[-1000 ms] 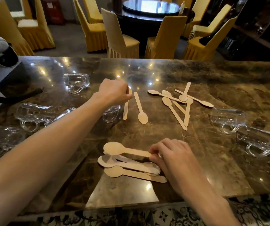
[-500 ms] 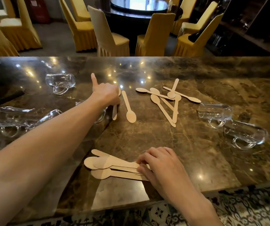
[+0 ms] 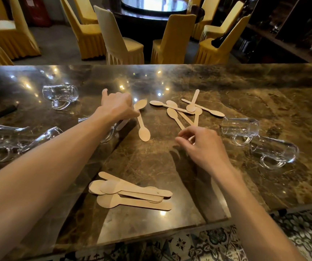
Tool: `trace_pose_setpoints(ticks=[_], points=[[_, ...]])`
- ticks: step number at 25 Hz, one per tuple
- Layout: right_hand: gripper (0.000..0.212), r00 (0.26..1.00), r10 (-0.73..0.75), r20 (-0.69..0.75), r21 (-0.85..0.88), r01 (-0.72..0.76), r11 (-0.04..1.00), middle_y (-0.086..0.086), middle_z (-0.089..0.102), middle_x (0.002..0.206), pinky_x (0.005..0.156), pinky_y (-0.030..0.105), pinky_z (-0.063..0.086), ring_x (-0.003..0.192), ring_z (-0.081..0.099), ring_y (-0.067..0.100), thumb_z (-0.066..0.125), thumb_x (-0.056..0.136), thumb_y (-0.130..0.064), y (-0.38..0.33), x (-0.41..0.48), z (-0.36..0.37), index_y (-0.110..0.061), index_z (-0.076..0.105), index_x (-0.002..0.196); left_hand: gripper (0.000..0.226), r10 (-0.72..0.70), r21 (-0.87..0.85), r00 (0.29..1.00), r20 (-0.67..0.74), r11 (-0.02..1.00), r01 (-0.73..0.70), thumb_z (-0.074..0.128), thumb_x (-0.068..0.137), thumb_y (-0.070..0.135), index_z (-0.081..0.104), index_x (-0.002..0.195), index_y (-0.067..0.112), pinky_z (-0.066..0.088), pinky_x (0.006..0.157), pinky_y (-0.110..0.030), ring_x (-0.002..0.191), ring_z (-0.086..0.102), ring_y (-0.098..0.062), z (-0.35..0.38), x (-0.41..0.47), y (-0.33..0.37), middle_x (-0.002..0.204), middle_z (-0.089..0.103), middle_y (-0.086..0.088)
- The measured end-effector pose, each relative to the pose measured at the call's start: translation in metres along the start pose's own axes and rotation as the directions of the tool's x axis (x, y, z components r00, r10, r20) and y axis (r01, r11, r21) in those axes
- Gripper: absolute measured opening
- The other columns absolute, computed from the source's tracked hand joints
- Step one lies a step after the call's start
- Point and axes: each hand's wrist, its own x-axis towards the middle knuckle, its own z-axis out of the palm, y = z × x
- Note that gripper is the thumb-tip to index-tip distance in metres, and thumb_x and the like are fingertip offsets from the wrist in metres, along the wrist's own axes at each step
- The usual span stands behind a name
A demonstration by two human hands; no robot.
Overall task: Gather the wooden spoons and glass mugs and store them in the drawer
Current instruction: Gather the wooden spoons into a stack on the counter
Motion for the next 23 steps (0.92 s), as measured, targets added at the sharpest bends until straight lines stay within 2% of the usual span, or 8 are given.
trace_pose_setpoints(ticks=[3,5,7,8,10,15,18,23], points=[[0.021,0.993,0.115,-0.028,-0.032,-0.116,0.993,-0.002,0.071,0.098,0.078,0.037,0.054,0.091,0.065,0.02,0.067,0.083,-0.04,0.011,0.026,0.007,-0.027,0.069,0.1,0.036,0.042,-0.046,0.999,-0.024,0.998,-0.043,0.059,0.083,0.05,0.066,0.072,0.017,0.016,0.109,-0.049,0.072,0.057,-0.011,-0.006,-0.003,0.007,0.066,0.064,0.003],[0.028,0.985,0.172,-0.028,-0.082,-0.174,0.981,0.002,0.07,0.104,0.077,0.036,0.051,0.097,0.063,0.024,0.067,0.083,-0.039,0.016,0.037,0.014,-0.023,0.067,0.106,0.035,0.117,-0.107,0.992,-0.043,0.987,-0.121,0.06,0.082,0.052,0.067,0.071,0.019,0.028,0.103,-0.041,0.062,0.051,-0.004,-0.012,-0.012,0.016,0.063,0.061,0.009],[0.031,0.983,0.185,-0.025,-0.113,-0.186,0.976,0.005,0.068,0.106,0.078,0.039,0.053,0.098,0.062,0.026,0.066,0.084,-0.038,0.018,0.043,0.02,-0.019,0.067,0.109,0.024,0.235,-0.175,0.971,-0.048,0.955,-0.24,0.063,0.08,0.049,0.064,0.073,0.027,0.04,0.094,-0.032,0.06,0.051,0.0,-0.017,-0.029,0.024,0.065,0.06,0.014],[0.03,0.983,0.178,-0.031,-0.119,-0.181,0.976,0.006,0.067,0.105,0.078,0.041,0.054,0.098,0.062,0.027,0.065,0.085,-0.037,0.019,0.044,0.022,-0.018,0.068,0.108,0.017,0.291,-0.197,0.956,-0.045,0.935,-0.294,0.064,0.08,0.047,0.062,0.076,0.031,0.04,0.096,-0.03,0.062,0.051,0.003,-0.018,-0.04,0.027,0.068,0.059,0.018],[0.027,0.985,0.16,-0.065,-0.127,-0.167,0.978,0.006,0.066,0.103,0.077,0.041,0.054,0.096,0.062,0.026,0.064,0.087,-0.034,0.017,0.046,0.026,-0.017,0.068,0.107,0.011,0.382,-0.203,0.924,-0.029,0.902,-0.38,0.064,0.08,0.046,0.059,0.081,0.038,0.025,0.107,-0.03,0.071,0.051,0.005,-0.017,-0.067,0.031,0.07,0.056,0.023],[0.026,0.979,0.154,-0.135,-0.157,-0.174,0.972,0.009,0.066,0.104,0.077,0.039,0.053,0.096,0.062,0.026,0.062,0.089,-0.029,0.011,0.046,0.031,-0.015,0.068,0.109,0.014,0.552,-0.116,0.829,0.093,0.833,-0.542,0.062,0.082,0.045,0.056,0.095,0.043,0.01,0.114,-0.029,0.102,0.053,-0.002,-0.009,-0.127,0.033,0.089,0.054,0.027],[0.027,0.981,0.147,-0.13,-0.189,-0.17,0.967,0.01,0.065,0.107,0.083,0.044,0.052,0.1,0.061,0.028,0.06,0.091,-0.03,0.012,0.046,0.033,-0.015,0.067,0.112,0.011,0.57,-0.117,0.817,0.087,0.82,-0.56,0.056,0.085,0.044,0.058,0.096,0.042,0.011,0.116,-0.031,0.104,0.055,-0.003,-0.006,-0.151,0.02,0.089,0.055,0.026],[0.024,0.983,0.147,-0.106,-0.201,-0.166,0.965,0.011,0.065,0.109,0.085,0.044,0.048,0.102,0.059,0.03,0.059,0.091,-0.029,0.013,0.047,0.032,-0.015,0.066,0.11,0.018,0.509,-0.082,0.847,0.152,0.861,-0.503,0.049,0.085,0.049,0.06,0.097,0.041,0.011,0.117,-0.03,0.1,0.056,-0.003,0.006,-0.176,0.004,0.089,0.062,0.02]])
